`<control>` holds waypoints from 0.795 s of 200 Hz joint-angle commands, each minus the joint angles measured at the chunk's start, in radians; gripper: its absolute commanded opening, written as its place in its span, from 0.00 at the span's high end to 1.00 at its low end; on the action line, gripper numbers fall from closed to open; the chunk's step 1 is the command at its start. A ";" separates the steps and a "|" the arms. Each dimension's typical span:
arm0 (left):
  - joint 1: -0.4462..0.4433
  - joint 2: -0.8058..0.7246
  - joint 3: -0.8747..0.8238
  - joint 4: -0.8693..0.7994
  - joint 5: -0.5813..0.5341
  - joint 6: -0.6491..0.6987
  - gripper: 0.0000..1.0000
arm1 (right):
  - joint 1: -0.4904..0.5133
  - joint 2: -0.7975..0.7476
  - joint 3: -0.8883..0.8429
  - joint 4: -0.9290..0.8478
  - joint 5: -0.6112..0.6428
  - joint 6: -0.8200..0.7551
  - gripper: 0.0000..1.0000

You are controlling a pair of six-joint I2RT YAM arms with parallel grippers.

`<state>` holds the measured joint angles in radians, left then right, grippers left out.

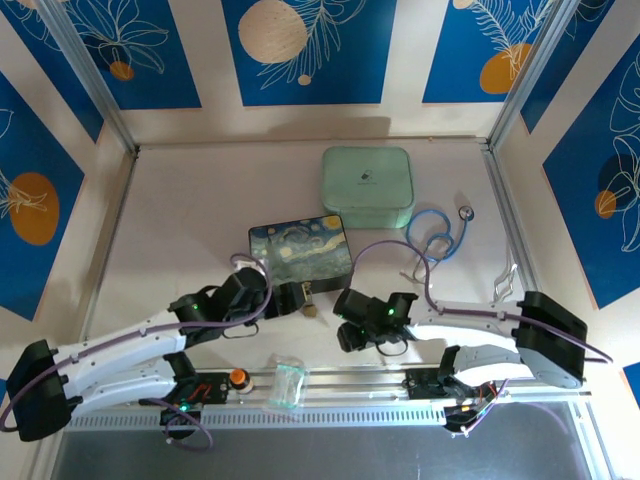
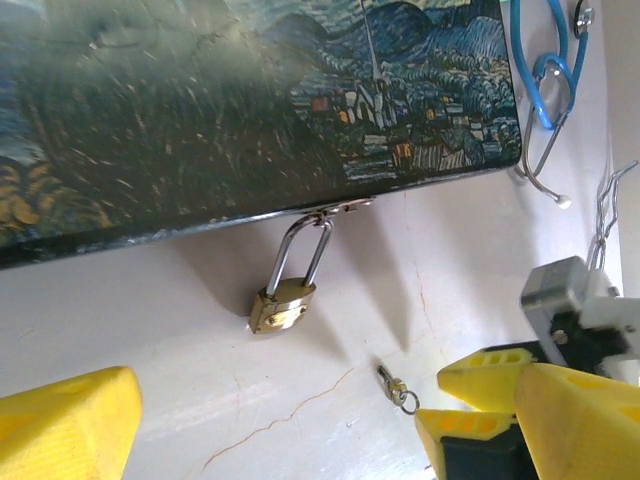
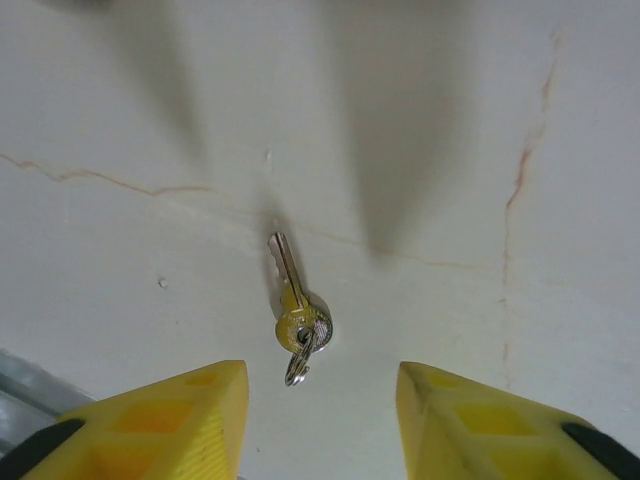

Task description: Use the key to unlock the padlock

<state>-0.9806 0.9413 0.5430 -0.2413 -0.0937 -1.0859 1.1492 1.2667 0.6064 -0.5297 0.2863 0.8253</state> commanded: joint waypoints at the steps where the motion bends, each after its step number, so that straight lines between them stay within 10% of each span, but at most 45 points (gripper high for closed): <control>1: -0.034 0.019 -0.010 0.071 -0.055 -0.043 0.05 | 0.024 0.037 0.024 -0.004 0.034 0.044 0.58; 121: -0.043 0.000 -0.060 0.085 -0.098 -0.073 0.05 | 0.075 0.193 0.104 -0.031 0.079 0.063 0.67; 159: -0.043 0.001 -0.073 0.098 -0.104 -0.087 0.06 | 0.095 0.256 0.118 -0.049 0.059 0.086 0.86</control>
<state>-1.0161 0.9558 0.4866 -0.1596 -0.1703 -1.1511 1.2251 1.4708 0.7345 -0.6159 0.3935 0.8787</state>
